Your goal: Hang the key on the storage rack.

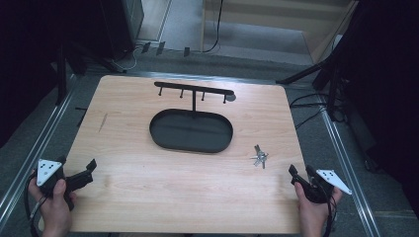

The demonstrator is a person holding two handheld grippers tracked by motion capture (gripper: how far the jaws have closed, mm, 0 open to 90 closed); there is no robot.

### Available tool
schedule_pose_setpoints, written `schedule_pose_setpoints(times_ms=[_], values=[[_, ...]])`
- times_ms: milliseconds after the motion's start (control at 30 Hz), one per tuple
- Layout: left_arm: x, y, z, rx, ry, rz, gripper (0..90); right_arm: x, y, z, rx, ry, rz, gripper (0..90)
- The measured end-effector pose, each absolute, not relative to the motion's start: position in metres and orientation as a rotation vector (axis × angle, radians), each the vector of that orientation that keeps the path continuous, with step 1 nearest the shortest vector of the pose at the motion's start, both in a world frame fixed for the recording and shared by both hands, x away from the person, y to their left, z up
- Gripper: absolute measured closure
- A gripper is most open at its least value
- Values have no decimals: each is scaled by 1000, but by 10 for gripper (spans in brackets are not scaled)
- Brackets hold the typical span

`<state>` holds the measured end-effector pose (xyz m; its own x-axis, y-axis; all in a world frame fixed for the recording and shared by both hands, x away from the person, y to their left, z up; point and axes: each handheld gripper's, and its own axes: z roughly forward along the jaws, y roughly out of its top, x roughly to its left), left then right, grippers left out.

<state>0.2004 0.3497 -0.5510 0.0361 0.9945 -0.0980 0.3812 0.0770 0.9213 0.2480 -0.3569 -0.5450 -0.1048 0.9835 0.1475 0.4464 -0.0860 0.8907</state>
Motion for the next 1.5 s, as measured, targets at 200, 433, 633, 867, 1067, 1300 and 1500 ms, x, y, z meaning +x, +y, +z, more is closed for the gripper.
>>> schedule_pose_setpoints(times_ms=[200,433,633,867,1067,1300,1500], values=[[200,350,-551,1438,1487,888,0,248,-357,-544,1571,1599,1152,315],[200,349,-551,1444,1484,899,0,258,-347,-533,1485,1769,1124,329],[201,343,-551,1475,1470,941,0,278,-331,-512,1385,1943,1102,330],[200,345,-551,1462,1469,928,0,302,-303,-502,1297,2082,1021,335],[200,347,-551,1449,1473,913,0,325,-275,-495,1317,2164,928,402],[200,347,-551,1452,1472,911,0,352,-250,-495,1427,2219,812,521],[200,348,-551,1452,1474,904,0,366,-243,-509,1529,2221,756,550]])
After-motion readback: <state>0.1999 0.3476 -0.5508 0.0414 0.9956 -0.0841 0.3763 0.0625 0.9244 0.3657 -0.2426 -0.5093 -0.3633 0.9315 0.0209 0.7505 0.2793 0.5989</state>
